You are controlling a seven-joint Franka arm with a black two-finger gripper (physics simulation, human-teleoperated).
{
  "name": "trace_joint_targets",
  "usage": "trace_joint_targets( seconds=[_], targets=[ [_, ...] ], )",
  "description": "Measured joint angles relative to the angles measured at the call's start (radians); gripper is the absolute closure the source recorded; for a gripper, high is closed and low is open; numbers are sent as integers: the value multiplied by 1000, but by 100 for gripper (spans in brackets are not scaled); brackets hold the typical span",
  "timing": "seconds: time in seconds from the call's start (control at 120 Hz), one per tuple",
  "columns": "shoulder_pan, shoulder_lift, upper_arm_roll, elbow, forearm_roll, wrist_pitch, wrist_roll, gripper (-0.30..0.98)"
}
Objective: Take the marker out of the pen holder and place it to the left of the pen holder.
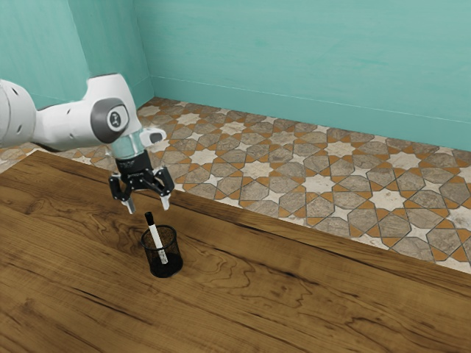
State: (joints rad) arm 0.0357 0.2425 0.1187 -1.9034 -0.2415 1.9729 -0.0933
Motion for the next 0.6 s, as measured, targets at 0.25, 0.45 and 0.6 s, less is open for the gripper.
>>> trace_joint_targets(
  seconds=[0.25, 0.45, 0.6],
  targets=[
    [-2, -12, -4, -45, -7, 36, 6, 9],
    [-2, -28, -7, -47, -11, 29, 9, 46],
    [-2, -30, -7, -48, -12, 15, 13, 63]
  ],
)
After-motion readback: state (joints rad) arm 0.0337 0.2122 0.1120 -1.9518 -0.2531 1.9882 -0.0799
